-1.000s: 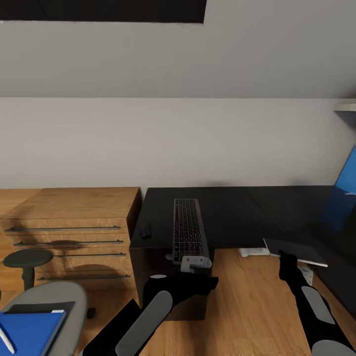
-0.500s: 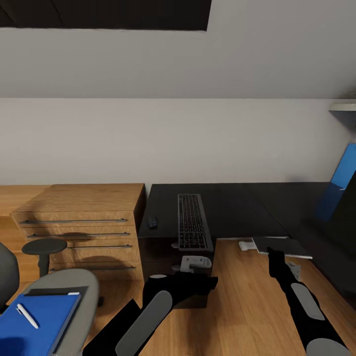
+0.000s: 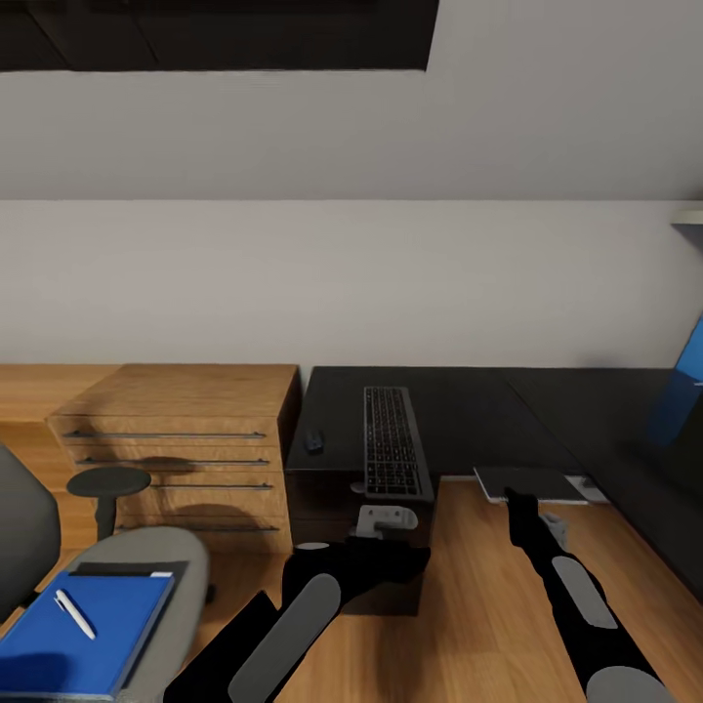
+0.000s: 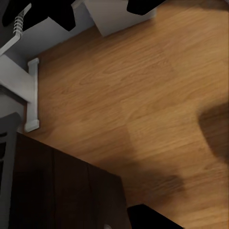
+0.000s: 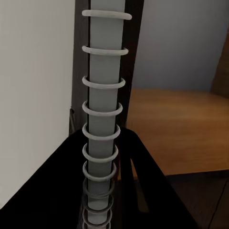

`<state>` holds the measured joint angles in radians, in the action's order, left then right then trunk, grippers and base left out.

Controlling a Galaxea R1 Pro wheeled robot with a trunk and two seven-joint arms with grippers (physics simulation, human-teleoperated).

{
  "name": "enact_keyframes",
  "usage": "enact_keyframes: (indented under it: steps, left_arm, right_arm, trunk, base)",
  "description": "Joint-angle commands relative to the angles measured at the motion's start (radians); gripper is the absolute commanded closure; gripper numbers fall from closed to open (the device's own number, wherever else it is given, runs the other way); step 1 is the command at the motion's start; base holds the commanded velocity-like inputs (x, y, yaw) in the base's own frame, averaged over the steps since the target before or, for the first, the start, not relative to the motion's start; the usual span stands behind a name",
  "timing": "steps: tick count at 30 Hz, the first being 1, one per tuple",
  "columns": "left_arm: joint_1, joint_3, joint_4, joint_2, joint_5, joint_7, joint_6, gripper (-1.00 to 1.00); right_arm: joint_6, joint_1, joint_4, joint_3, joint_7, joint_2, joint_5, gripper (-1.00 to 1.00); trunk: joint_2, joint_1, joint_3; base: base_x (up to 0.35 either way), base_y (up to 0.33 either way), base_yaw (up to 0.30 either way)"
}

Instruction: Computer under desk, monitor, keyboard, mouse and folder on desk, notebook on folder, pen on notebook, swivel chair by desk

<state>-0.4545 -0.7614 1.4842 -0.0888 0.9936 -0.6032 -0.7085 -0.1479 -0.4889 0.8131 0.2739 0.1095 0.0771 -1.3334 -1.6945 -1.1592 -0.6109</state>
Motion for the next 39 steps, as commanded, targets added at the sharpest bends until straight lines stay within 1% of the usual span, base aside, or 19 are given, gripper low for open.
enact_keyframes:
  steps: [1, 9, 25, 39]
  left_arm:
    - [-0.001, -0.001, 0.001, 0.0, 0.011, -0.01, -0.001, -1.0]
    - [-0.001, -0.001, 0.001, 0.0, 0.011, -0.01, 0.0, -1.0]
    - [-0.001, -0.002, -0.002, 0.0, 0.012, -0.01, -0.001, -1.0]
    - [-0.001, -0.003, -0.002, 0.0, 0.011, -0.01, -0.001, -1.0]
  right_arm:
    - [-0.006, 0.0, 0.0, 0.003, 0.005, 0.0, -0.008, 1.0]
    - [-0.006, 0.0, 0.0, 0.003, 0.007, 0.001, -0.007, 1.0]
    - [-0.005, 0.0, 0.0, 0.0, 0.007, 0.0, -0.007, 1.0]
    - [-0.007, 0.0, -0.004, 0.007, 0.028, 0.01, -0.005, 1.0]
  trunk:
    - [-0.001, 0.0, 0.0]
    - [-0.001, 0.0, 0.005]
    - [-0.001, 0.0, 0.006]
    - [-0.001, 0.0, 0.006]
  base:
    - [0.0, 0.0, 0.159]
    - [0.0, 0.0, 0.17]
    - [0.0, 0.0, 0.172]
    - [0.0, 0.0, 0.029]
